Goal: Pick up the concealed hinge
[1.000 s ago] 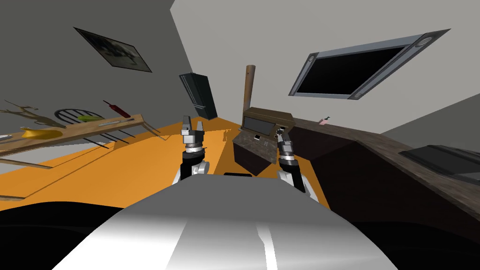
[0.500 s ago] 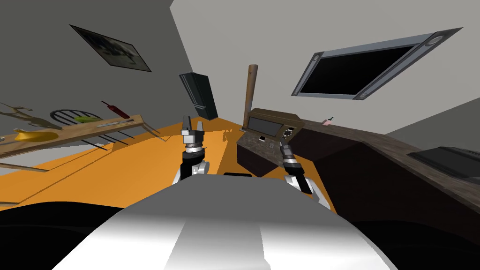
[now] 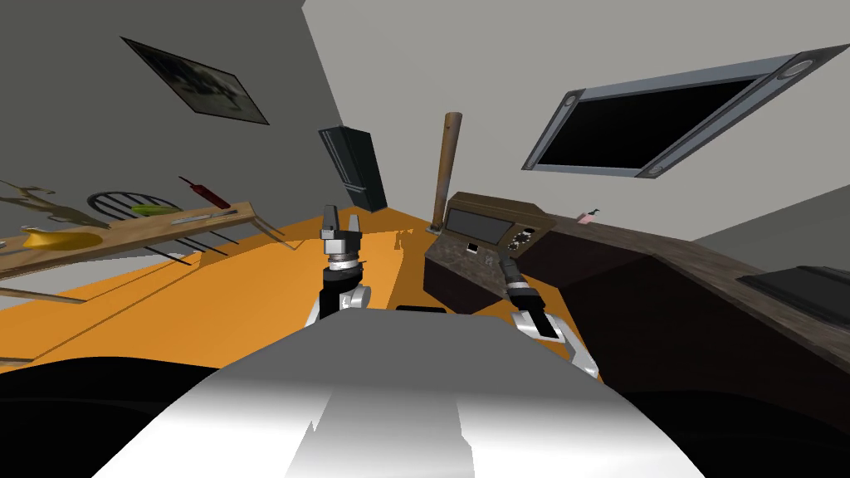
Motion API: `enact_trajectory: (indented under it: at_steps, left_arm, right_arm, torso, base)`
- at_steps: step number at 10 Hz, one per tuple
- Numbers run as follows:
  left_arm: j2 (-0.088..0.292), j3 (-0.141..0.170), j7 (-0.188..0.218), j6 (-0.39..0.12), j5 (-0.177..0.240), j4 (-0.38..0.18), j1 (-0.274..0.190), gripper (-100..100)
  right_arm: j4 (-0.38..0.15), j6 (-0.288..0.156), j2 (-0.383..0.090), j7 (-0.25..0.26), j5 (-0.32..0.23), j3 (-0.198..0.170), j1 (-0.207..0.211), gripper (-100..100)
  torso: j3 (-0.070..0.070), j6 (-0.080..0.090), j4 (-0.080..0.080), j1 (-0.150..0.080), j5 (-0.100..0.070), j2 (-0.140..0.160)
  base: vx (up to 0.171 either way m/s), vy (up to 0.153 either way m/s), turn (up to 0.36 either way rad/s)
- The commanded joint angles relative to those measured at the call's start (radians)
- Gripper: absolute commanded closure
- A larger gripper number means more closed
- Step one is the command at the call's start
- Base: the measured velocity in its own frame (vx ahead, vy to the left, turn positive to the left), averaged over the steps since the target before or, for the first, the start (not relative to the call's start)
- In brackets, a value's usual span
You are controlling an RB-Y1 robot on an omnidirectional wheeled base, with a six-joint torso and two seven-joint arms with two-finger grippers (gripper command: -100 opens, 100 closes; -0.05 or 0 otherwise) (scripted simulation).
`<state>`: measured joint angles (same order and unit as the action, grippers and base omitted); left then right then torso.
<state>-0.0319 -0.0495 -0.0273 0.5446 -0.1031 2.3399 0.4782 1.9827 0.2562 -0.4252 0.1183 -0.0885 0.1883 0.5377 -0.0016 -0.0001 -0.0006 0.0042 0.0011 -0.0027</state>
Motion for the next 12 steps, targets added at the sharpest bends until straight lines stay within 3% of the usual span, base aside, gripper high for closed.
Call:
enact_trajectory:
  at_steps: [1,4,6,8,9,10,11,12]
  left_arm:
    - [0.0,0.0,0.0,0.0,0.0,0.0,0.0,0]
    - [0.0,0.0,0.0,0.0,0.0,0.0,0.0,0]
    - [0.0,0.0,0.0,0.0,0.0,0.0,0.0,0]
    - [0.0,0.0,0.0,0.0,0.0,0.0,0.0,0]
    - [0.0,0.0,0.0,0.0,0.0,0.0,0.0,0]
    - [0.0,0.0,0.0,0.0,0.0,0.0,0.0,0]
    - [0.0,0.0,0.0,0.0,0.0,0.0,0.0,0]
    - [0.0,0.0,0.0,0.0,0.0,0.0,0.0,0]
  right_arm:
    - [-0.05,-0.048,-0.032,0.018,-0.014,0.009,-0.003,-100]
    - [-0.087,-0.087,-0.057,0.028,-0.02,0.016,-0.005,-100]
    - [-0.144,-0.153,-0.107,0.052,-0.03,0.024,-0.012,-100]
    - [-0.18,-0.206,-0.132,0.066,-0.033,0.026,-0.018,-100]
    - [-0.18,-0.211,-0.132,0.066,-0.033,0.026,-0.018,-100]
    - [-0.21,-0.25,-0.157,0.081,-0.036,0.026,-0.024,-100]
    - [-0.21,-0.254,-0.157,0.081,-0.036,0.026,-0.024,-100]
    - [-0.239,-0.291,-0.182,0.096,-0.037,0.024,-0.031,-100]
  torso:
    - [0.0,0.0,0.0,0.0,0.0,0.0]
    - [0.0,0.0,0.0,0.0,0.0,0.0]
    - [0.0,0.0,0.0,-0.001,0.0,0.0]
    - [0.0,0.0,0.0,-0.001,0.0,0.0]
    - [0.0,0.0,0.0,-0.001,0.0,0.0]
    - [0.001,0.0,0.0,-0.002,0.0,0.001]
    - [0.001,0.0,0.0,-0.003,-0.001,0.001]
    - [0.001,0.0,0.0,-0.003,-0.001,0.001]
  base:
    - [0.049,0.09,0.039]
    - [0.032,0.068,0.016]
    - [0.037,0.063,0.045]
    - [0.032,0.057,0.032]
    - [0.02,0.034,0.019]
    - [0.025,0.032,0.055]
    - [0.017,0.028,0.025]
    - [0.016,0.032,0.054]
